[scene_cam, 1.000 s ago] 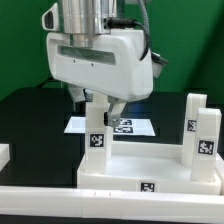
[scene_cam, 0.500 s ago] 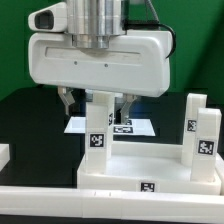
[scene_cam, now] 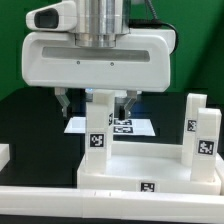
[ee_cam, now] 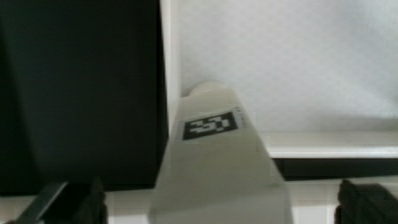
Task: Assemble desk
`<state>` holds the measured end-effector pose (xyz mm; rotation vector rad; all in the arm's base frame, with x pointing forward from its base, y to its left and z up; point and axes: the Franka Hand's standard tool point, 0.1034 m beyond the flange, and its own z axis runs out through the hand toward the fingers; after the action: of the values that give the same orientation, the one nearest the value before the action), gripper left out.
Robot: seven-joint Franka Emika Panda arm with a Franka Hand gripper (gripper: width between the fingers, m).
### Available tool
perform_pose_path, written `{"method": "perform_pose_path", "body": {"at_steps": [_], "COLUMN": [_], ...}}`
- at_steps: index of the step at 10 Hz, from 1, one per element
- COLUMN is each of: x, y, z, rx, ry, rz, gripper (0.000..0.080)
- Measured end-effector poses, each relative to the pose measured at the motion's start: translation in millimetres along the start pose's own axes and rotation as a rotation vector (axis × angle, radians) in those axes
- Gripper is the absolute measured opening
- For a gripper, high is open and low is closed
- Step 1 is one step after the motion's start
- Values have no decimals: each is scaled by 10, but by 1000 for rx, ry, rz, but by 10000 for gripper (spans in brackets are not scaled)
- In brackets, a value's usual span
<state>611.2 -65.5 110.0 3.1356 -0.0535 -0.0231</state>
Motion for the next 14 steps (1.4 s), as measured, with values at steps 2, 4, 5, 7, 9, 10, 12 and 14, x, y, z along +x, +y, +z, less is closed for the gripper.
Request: {"method": "perform_pose_path", "body": {"at_steps": [2, 4, 5, 7, 9, 10, 12, 14], "x": [-3, -3, -4, -5, -5, -3, 3, 10], "y": [23, 24, 25, 24, 20, 26, 18, 10], "z": [0, 1, 3, 4, 6, 5, 6, 8], "rx": [-5, -4, -4, -4, -2, 5, 23, 33], "ry": [-2, -2, -2, -2, -2, 0, 3, 4], "rz": [-107, -96, -94, -61, 71, 175, 382, 564], "gripper": [527, 378, 289, 289, 289, 289, 289, 290]}}
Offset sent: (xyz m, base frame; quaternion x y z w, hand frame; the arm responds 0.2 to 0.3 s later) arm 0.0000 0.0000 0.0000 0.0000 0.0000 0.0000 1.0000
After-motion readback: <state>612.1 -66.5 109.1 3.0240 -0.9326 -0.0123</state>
